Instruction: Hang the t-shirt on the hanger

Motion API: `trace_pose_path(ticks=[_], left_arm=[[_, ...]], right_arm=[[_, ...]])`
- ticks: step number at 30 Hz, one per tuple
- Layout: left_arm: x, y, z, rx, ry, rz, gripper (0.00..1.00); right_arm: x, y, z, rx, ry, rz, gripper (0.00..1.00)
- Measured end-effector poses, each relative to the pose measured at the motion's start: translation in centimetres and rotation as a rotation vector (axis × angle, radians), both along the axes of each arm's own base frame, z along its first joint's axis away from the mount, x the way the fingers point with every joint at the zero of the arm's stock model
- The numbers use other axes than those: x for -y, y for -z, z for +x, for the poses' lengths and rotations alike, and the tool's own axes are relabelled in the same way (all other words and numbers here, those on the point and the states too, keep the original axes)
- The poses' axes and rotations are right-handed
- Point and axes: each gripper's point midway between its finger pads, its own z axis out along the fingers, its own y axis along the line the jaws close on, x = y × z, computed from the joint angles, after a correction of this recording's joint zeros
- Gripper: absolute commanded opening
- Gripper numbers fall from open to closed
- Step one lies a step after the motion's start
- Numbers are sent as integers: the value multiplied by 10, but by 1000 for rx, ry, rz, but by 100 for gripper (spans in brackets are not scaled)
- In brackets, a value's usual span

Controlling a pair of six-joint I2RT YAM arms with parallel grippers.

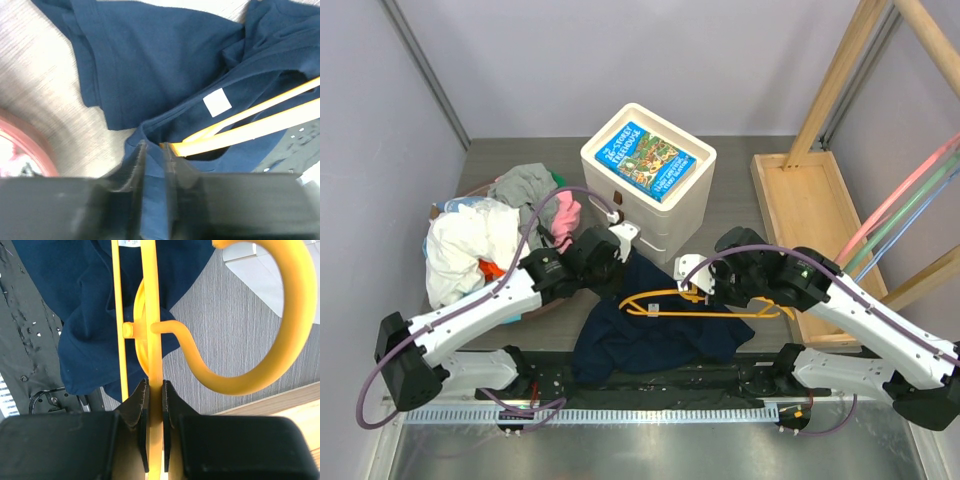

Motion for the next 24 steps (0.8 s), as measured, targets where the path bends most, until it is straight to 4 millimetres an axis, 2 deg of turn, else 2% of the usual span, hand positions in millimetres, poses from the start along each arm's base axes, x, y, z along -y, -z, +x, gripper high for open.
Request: trace_pose_path(ticks=[1,4,13,19,24], left_arm=[[0,1,1,3,2,7,43],[0,7,1,-14,-3,27,49],[0,41,3,-72,-18,138,47],[-2,47,5,-76,-29,161,36],[-3,51,6,-80,-36,175,37]], right_arm=[[0,0,0,-1,0,1,1],[1,0,1,-2,4,3,1],[2,2,-1,-7,4,5,1],[3,6,-2,-17,-1,1,1],[5,10,-2,-24,-1,-2,1]])
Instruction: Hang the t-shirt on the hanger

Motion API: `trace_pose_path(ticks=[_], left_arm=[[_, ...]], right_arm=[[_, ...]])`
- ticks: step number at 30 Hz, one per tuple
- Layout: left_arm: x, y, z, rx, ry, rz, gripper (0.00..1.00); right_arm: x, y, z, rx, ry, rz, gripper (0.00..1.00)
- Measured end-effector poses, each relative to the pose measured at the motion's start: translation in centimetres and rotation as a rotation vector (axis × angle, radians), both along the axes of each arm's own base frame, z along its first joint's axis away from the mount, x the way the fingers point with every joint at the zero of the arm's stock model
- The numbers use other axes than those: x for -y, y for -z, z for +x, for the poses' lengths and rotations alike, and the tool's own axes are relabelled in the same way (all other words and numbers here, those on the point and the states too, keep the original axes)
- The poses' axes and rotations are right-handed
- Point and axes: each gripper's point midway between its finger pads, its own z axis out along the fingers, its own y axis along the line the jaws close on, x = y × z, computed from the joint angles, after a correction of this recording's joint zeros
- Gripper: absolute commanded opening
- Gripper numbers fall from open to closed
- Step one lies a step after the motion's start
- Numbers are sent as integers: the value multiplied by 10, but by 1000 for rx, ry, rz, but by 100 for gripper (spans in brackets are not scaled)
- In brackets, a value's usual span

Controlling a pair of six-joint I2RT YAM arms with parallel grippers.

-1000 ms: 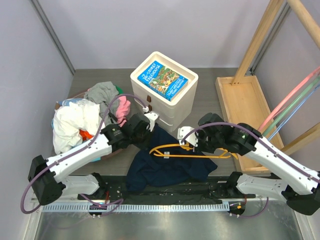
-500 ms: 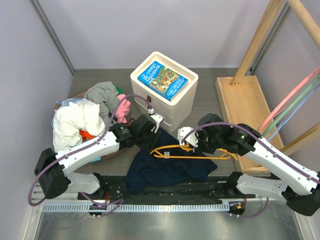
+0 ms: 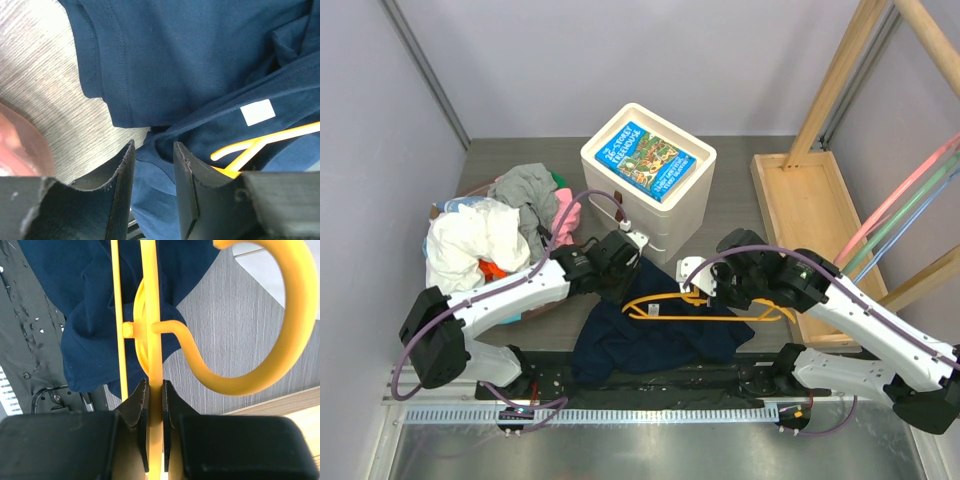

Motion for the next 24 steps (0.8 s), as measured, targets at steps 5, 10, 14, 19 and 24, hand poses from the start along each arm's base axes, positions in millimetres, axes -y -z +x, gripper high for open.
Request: trace_pose_path(ticks=[5,10,14,19,24], left_arm=[[0,9,0,-20,-4,25,35],[-2,17,-1,-38,-3,51,0],[0,9,-4,-51,15,45,0],[10,-27,-5,2,57,-50,0],[16,-68,-8,85,102,-139,0]], right_arm=[[1,2,0,-9,6,2,1],[1,3,1,-17,11,12,1],[1,3,1,-28,14,22,1],[0,4,5,-62,37,43,1],[-7,-4,14,-114,77,104,1]])
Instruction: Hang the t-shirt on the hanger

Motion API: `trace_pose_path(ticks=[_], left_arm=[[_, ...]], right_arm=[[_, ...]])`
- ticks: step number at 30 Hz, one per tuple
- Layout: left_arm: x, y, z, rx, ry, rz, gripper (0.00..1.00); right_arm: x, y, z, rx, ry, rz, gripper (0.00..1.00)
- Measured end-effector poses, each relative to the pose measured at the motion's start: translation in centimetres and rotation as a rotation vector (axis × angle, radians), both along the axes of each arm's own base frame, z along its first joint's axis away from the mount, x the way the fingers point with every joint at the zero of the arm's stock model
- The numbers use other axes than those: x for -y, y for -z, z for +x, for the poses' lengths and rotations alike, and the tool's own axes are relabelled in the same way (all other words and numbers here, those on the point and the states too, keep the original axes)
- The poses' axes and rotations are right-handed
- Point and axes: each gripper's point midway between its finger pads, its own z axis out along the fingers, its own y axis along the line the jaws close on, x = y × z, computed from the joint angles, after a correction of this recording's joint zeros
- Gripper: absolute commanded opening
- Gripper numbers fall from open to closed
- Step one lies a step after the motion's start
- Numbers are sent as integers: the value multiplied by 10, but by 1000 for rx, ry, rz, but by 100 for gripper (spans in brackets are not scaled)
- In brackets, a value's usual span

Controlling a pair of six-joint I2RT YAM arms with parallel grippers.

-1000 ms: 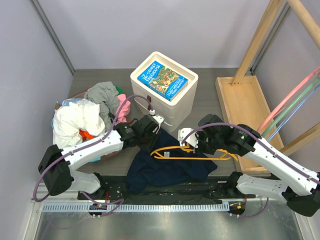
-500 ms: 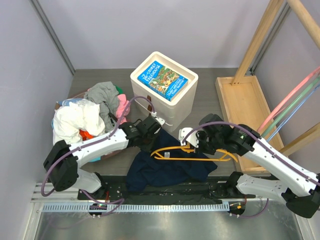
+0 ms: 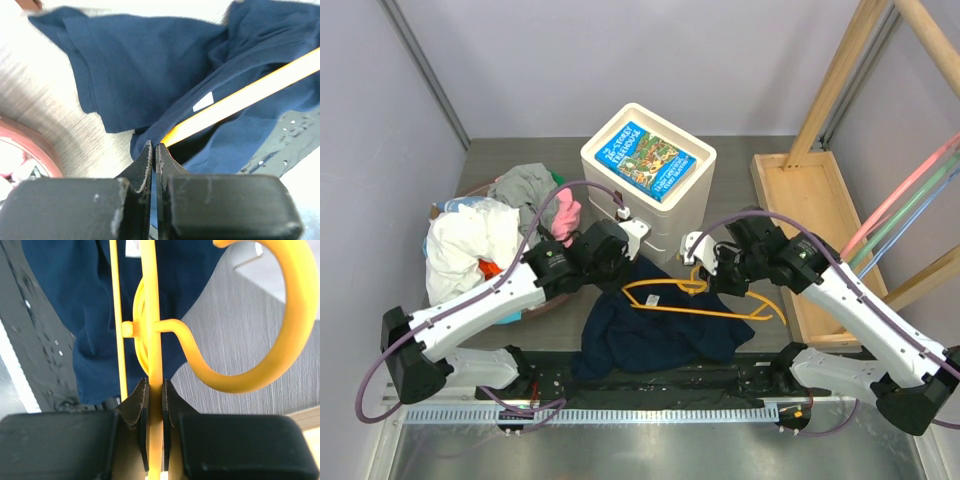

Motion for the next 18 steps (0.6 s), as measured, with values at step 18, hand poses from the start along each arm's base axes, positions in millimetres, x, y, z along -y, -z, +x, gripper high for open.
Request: trace_pose_path(ticks=[18], left_arm=[[28,-65,-14,96,135,-111,0]], right_arm=[[-40,-29,-5,-63,-98,238,1]])
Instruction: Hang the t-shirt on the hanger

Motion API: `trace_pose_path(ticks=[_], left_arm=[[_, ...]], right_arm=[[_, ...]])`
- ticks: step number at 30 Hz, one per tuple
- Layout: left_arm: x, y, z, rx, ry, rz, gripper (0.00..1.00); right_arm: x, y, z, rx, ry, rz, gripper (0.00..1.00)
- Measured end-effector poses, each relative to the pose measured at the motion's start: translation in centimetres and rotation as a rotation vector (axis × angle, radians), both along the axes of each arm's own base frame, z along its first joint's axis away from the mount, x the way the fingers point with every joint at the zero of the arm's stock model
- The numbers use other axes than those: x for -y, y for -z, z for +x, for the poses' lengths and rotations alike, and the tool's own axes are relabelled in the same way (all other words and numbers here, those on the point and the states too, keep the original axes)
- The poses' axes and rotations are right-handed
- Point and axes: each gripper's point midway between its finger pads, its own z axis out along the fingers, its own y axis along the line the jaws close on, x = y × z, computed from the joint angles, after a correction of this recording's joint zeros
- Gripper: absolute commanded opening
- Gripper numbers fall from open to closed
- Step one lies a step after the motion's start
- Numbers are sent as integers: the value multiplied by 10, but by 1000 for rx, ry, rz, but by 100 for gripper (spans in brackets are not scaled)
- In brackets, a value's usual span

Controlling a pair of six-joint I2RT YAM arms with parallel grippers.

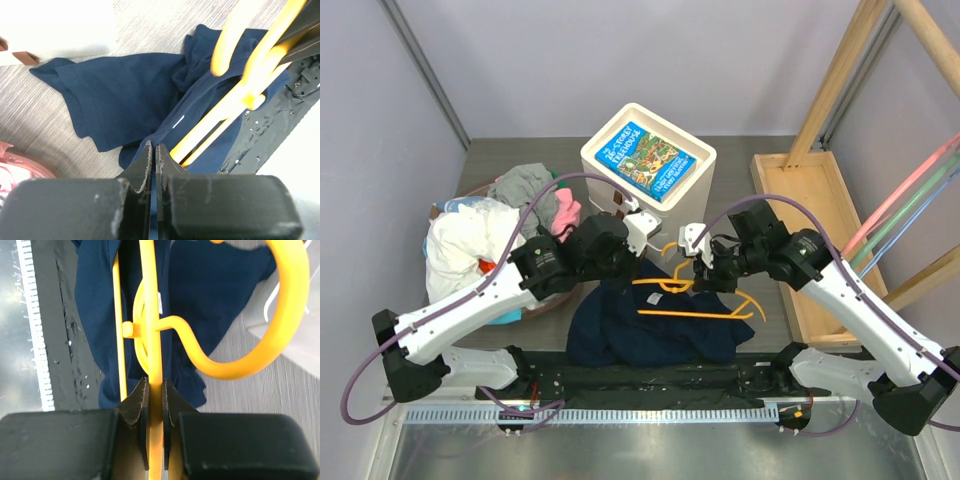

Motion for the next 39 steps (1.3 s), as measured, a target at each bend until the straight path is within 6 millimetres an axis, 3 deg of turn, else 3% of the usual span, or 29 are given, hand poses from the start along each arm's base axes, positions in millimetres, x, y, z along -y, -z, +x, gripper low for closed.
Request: trace_pose_path(ticks=[6,18,21,22,25,28,34,39], left_arm=[[7,-6,-8,-15,46,-31,0],[20,-32,-25,10,132,-148,2],[16,-36,-27,44,159,-155,21],[14,-40,-26,61,168,-158,37],[4,-52,-23,116,205,-156,66],[-12,-69,-22,187,271,-141,81],[-46,-99,-34,341,407,-72,79],[-53,-97,-39,356,540,41,79]], right_arm=[[-16,16,-1,17,-58,91,1],[-52,19,9,65,-83,334,1],[-57,12,11,75,-77,377,1],[-58,8,12,85,-76,390,1],[-57,-3,11,122,-79,423,1],[-53,-13,5,155,-86,447,1],[-52,-20,4,187,-94,462,1],[-52,-20,5,196,-99,461,1]])
